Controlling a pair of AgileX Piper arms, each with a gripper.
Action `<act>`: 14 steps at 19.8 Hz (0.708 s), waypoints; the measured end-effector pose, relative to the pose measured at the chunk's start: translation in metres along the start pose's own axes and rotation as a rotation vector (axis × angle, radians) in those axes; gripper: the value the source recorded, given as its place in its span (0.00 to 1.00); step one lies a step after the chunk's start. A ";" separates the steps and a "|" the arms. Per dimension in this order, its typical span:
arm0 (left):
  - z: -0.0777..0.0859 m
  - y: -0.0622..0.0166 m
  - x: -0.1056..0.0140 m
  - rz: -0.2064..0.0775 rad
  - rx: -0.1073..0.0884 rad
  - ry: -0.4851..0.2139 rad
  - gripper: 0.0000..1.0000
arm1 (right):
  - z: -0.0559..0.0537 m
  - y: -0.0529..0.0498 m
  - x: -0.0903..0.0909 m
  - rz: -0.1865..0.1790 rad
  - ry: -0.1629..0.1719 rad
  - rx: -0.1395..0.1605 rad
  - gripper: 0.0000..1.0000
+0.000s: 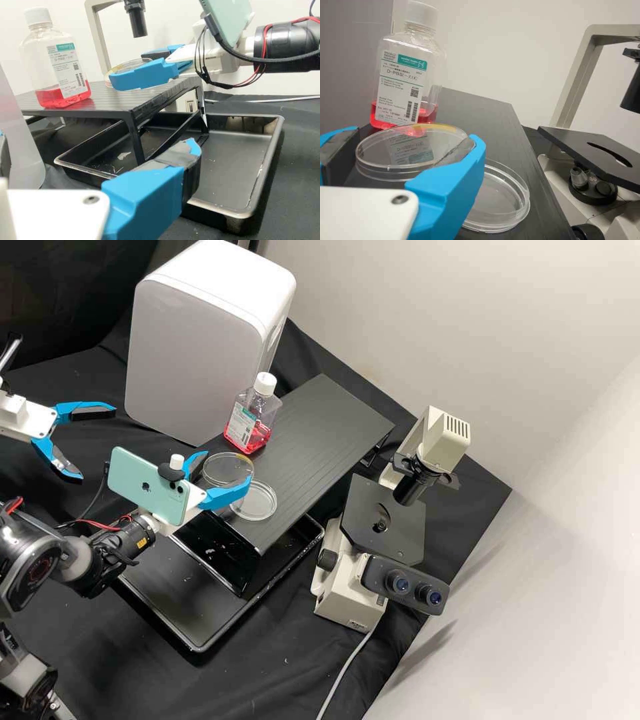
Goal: Remove the lid from the petri dish
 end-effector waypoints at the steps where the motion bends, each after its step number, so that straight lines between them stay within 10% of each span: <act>1: 0.000 0.0000 0.000 0.000 0.000 0.000 1.00 | 0.000 0.000 0.000 0.000 0.000 0.000 0.00; 14: 0.000 0.0000 0.000 0.000 -0.002 0.000 1.00 | 0.004 -0.010 0.003 -0.033 -0.017 -0.006 0.00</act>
